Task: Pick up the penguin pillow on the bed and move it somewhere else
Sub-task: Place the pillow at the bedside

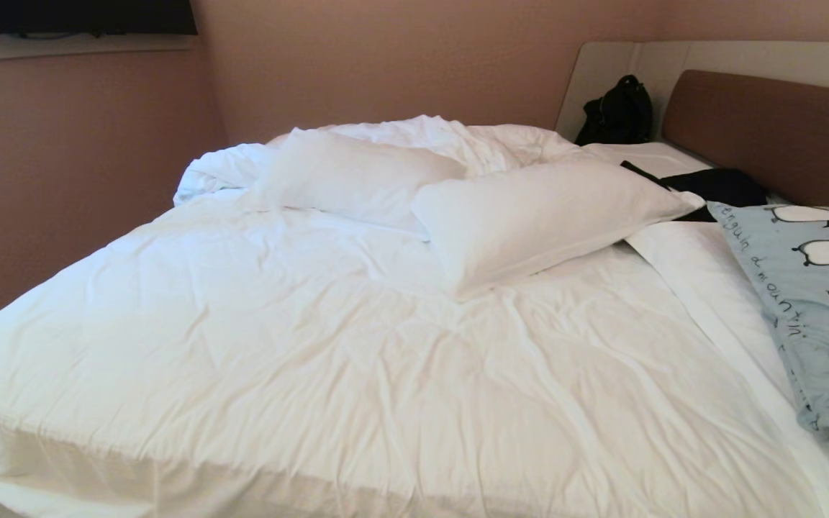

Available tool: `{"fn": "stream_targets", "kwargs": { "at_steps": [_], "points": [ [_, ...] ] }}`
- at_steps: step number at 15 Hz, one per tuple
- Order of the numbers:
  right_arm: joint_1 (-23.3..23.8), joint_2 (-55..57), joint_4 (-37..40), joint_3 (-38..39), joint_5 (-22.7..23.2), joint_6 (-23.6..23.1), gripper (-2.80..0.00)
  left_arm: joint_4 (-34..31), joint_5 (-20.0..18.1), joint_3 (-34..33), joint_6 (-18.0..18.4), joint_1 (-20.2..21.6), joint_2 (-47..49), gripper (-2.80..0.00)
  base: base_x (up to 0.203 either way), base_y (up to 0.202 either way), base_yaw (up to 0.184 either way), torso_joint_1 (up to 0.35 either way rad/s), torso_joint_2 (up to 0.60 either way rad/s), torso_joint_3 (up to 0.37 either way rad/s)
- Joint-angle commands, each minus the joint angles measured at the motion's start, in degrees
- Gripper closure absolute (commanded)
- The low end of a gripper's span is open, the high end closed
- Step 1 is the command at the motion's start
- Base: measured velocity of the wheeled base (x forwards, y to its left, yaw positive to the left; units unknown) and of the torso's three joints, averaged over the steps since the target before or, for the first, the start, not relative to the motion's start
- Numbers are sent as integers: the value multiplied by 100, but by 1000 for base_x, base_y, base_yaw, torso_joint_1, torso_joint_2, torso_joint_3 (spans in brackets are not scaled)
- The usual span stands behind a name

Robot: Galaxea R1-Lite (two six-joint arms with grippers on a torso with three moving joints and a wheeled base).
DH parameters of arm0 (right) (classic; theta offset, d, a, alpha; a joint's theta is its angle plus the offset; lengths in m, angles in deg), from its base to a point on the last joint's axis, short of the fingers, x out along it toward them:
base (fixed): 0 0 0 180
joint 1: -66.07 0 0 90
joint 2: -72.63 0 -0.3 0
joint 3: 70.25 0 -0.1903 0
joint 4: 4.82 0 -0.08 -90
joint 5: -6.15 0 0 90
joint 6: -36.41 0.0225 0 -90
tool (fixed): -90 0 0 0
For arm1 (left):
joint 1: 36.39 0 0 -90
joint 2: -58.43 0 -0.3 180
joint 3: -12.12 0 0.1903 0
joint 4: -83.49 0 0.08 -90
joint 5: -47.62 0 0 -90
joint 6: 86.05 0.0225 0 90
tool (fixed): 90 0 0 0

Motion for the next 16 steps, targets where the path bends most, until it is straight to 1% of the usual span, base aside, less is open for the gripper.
{"fn": "stream_targets", "kwargs": {
  "at_steps": [1, 4, 6, 9, 10, 13, 16],
  "points": [
    [2, -158, 4, -25, 11, 18, 0, 0, 2, 0, -1, 0, -2, 0, 0, 0, 0, 0, 0, 0],
    [2, -367, 14, -147, 2, 132, 0, 0, 2, 0, -1, 0, -2, 0, 0, 0, 0, 0, 0, 0],
    [2, -472, 105, -380, -33, 333, 0, 0, 2, 0, -1, 0, -2, 0, 0, 0, 0, 0, 0, 0],
    [72, -705, 307, -742, -104, 383, 0, 0, -1, 0, -1, 0, -2, 0, 0, 0, 0, 0, 0, 0],
    [125, -785, 331, -872, -172, 381, 0, 0, 2, 0, -1, 0, -2, 0, 0, 0, 0, 0, 0, 0],
    [154, -920, 289, -1200, -654, 350, 0, 0, 2, 0, -1, 0, -2, 0, 0, 0, 0, 0, 0, 0],
    [228, -961, 250, -1472, -970, 334, 0, 0, 2, 0, -1, 0, -2, 0, 0, 0, 0, 0, 0, 0]
  ]
}}
